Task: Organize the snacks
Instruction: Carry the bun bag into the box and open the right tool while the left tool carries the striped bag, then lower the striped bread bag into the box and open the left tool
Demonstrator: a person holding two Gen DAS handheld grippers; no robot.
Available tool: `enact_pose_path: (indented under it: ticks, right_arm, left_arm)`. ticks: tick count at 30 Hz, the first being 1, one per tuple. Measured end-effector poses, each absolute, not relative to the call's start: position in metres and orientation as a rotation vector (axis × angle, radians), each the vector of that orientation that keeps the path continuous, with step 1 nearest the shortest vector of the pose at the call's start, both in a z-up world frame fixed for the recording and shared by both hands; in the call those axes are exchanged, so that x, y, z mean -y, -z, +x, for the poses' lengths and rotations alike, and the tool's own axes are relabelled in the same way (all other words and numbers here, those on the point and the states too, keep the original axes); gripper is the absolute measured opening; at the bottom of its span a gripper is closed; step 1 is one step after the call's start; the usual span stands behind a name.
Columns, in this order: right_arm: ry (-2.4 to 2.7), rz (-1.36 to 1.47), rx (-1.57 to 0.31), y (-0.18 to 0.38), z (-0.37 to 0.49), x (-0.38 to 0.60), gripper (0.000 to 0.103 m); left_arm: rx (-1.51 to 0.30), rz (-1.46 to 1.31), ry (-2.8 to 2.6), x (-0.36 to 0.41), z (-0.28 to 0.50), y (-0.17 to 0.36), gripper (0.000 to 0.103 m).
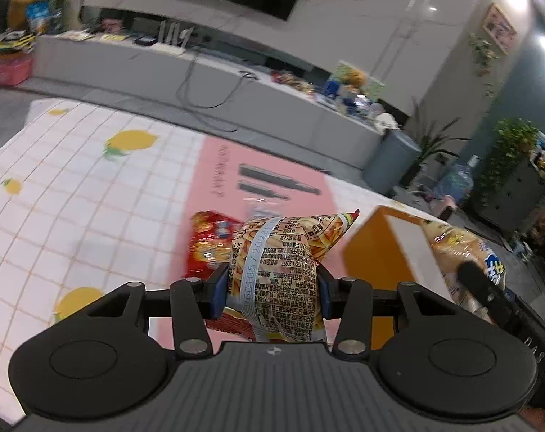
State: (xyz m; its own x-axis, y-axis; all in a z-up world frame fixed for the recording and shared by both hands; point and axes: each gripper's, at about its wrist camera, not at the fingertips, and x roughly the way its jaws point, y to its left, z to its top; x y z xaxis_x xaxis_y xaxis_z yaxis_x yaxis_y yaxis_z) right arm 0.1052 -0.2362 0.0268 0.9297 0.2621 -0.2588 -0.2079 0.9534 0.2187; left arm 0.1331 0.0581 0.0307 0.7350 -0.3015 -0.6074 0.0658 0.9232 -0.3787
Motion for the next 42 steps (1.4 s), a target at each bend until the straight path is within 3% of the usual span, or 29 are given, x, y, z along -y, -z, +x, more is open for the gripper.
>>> enact_pose_path:
  ticks: [7,14,26,34,36,40,42]
  right_arm:
    - [-0.121,0.265,-0.234,-0.040,0.097,0.298,0.056]
    - [-0.066,0.351,-0.367,-0.023,0.121,0.332,0.056]
    - [-0.074,0.161,-0.628,0.014,0.177,0.295,0.056]
    - [-0.023,0.141,-0.669,0.022,0.184,0.292,0.059]
    - [-0.020,0.141,-0.671,0.023,0.186,0.292,0.060]
    - [-0.002,0.155,-0.660,0.021,0.188,0.290,0.082]
    - [-0.016,0.183,-0.649,0.019,0.187,0.292,0.084]
  left_arm:
    - [-0.659,-0.347,0.288,-0.022,0.123,-0.057,0.053]
    - [-0.656,-0.316,0.378,0.024,0.127,-0.060,0.053]
    - [-0.740,-0.305,0.429,0.064,0.153,-0.028,0.053]
    - [-0.767,-0.308,0.428,0.058,0.154,-0.021,0.053]
    - [-0.764,-0.319,0.424,0.055,0.154,-0.022,0.053]
    - [-0.755,-0.337,0.421,0.052,0.152,-0.024,0.053]
    - [-0.749,-0.329,0.422,0.052,0.150,-0.025,0.053]
